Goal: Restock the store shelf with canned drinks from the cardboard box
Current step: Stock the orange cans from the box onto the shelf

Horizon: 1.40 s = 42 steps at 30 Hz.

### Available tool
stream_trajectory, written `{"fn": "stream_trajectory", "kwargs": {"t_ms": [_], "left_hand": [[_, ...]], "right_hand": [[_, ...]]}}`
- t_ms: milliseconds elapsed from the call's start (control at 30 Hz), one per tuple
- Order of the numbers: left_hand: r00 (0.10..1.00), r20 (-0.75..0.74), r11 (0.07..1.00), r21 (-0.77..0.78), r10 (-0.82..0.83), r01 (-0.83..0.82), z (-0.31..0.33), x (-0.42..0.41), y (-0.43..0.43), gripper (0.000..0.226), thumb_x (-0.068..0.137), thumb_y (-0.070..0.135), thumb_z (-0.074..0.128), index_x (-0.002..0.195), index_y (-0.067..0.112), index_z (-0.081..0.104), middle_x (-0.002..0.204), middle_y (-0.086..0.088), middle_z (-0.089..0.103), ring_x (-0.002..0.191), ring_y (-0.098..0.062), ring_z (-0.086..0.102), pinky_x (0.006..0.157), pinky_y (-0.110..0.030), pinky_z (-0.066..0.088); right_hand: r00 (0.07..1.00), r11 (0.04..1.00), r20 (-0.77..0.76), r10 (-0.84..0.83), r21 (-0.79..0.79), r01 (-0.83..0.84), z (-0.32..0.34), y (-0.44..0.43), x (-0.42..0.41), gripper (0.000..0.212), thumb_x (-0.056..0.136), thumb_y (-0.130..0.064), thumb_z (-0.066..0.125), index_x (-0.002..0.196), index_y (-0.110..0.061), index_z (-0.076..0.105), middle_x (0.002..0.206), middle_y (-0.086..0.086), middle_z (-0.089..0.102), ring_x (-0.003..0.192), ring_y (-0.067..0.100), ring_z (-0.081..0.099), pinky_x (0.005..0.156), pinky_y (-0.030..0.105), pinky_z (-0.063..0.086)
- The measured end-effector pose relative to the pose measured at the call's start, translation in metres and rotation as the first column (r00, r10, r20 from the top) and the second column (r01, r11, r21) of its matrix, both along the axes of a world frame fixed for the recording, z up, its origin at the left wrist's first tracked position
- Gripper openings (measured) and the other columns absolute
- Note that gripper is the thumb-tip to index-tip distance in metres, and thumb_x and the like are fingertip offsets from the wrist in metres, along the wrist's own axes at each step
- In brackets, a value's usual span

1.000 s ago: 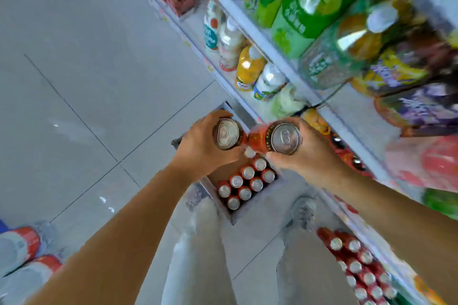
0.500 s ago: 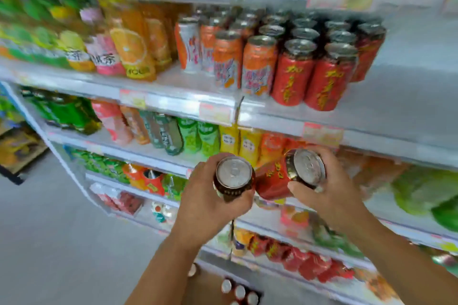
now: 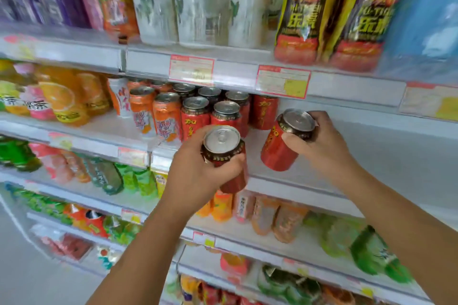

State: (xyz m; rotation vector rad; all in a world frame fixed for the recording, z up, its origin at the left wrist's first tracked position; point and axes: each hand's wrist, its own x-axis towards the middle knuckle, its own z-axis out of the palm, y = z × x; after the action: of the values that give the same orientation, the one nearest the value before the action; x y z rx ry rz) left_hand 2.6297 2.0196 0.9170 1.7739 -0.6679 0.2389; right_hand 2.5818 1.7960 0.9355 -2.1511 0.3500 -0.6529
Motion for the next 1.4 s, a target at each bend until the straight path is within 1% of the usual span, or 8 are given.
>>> {"fn": "stream_trajectory", "kwargs": {"t_ms": [133,400,567,667,733,933,1267,1400], "left_hand": [[0.999,-0.016,0.999,0.02,0.048,-0.048,0.0,0.006,0.004,0.037,0.073,0.023,0.083,0.095,0.04,0.06,0.09,0.039,0.064,0.086,0.016,0.06,0.072,0.0,0.04],[0.999,-0.04,0.997,0.065,0.032,-0.029,0.001,0.023,0.021,0.043,0.069,0.04,0.081,0.107,0.032,0.065,0.094,0.023,0.069,0.09,0.009,0.062,0.072,-0.004,0.041],[0.998,-0.051,0.998,0.067,0.021,-0.018,-0.002,0.028,0.024,0.046,0.066,0.046,0.075,0.108,0.033,0.064,0.098,0.019,0.069,0.091,0.007,0.062,0.073,-0.005,0.042],[0.998,-0.06,0.998,0.059,0.013,-0.009,-0.002,0.029,0.023,0.048,0.065,0.047,0.075,0.109,0.032,0.064,0.097,0.021,0.069,0.091,0.008,0.062,0.073,-0.004,0.042],[0.998,-0.058,0.998,0.063,0.009,-0.005,-0.001,0.03,0.022,0.048,0.065,0.047,0.074,0.109,0.033,0.064,0.096,0.023,0.069,0.091,0.009,0.062,0.073,-0.003,0.042],[0.998,-0.066,0.999,0.048,0.0,0.003,-0.003,0.034,0.021,0.043,0.069,0.039,0.08,0.108,0.032,0.065,0.094,0.028,0.068,0.089,0.01,0.062,0.072,-0.003,0.042],[0.997,-0.082,0.998,0.057,-0.012,0.017,-0.003,0.036,0.02,0.034,0.075,0.024,0.081,0.103,0.032,0.064,0.093,0.032,0.067,0.085,0.012,0.061,0.07,-0.002,0.041],[0.996,-0.085,0.999,0.034,-0.039,0.042,0.001,0.032,0.016,0.035,0.075,0.021,0.081,0.103,0.032,0.064,0.09,0.034,0.066,0.084,0.013,0.062,0.07,-0.002,0.042]], "right_hand": [[0.997,0.999,-0.073,0.035,-0.015,-0.036,0.007,-0.012,0.027,0.054,0.072,-0.048,0.076,0.114,-0.032,0.045,0.111,-0.01,0.06,0.1,0.012,0.057,0.078,0.028,0.04],[0.999,0.997,-0.037,0.04,0.069,-0.037,-0.016,-0.008,0.059,0.044,0.078,-0.039,0.068,0.118,-0.039,0.051,0.116,-0.009,0.057,0.107,0.013,0.057,0.088,0.031,0.043],[1.0,0.996,-0.026,0.008,0.094,-0.005,-0.029,0.0,0.06,0.09,0.058,-0.046,0.087,0.128,-0.027,0.035,0.126,-0.003,0.046,0.112,0.011,0.053,0.097,0.032,0.043],[0.999,0.996,-0.009,-0.035,0.083,0.036,-0.035,0.0,0.06,0.076,0.066,-0.025,0.088,0.116,-0.024,0.031,0.104,-0.014,0.049,0.096,0.007,0.055,0.085,0.027,0.042],[0.999,0.996,-0.007,-0.036,0.083,0.036,-0.034,-0.003,0.065,0.07,0.068,-0.022,0.086,0.115,-0.023,0.034,0.108,-0.008,0.053,0.099,0.011,0.056,0.083,0.028,0.043],[0.997,1.0,-0.074,-0.022,-0.003,0.022,-0.03,-0.009,0.083,0.081,0.071,-0.032,0.083,0.139,-0.023,0.039,0.115,-0.001,0.055,0.101,0.016,0.055,0.089,0.032,0.044],[0.994,0.993,-0.09,-0.065,0.088,0.073,-0.044,-0.012,0.091,0.071,0.078,-0.034,0.078,0.135,-0.015,0.041,0.116,0.001,0.056,0.108,0.023,0.06,0.094,0.038,0.047],[0.979,0.991,0.16,-0.127,-0.029,0.133,-0.037,0.011,0.045,0.046,0.087,-0.029,0.068,0.128,-0.025,0.047,0.115,-0.001,0.059,0.101,0.012,0.058,0.089,0.03,0.049]]}}
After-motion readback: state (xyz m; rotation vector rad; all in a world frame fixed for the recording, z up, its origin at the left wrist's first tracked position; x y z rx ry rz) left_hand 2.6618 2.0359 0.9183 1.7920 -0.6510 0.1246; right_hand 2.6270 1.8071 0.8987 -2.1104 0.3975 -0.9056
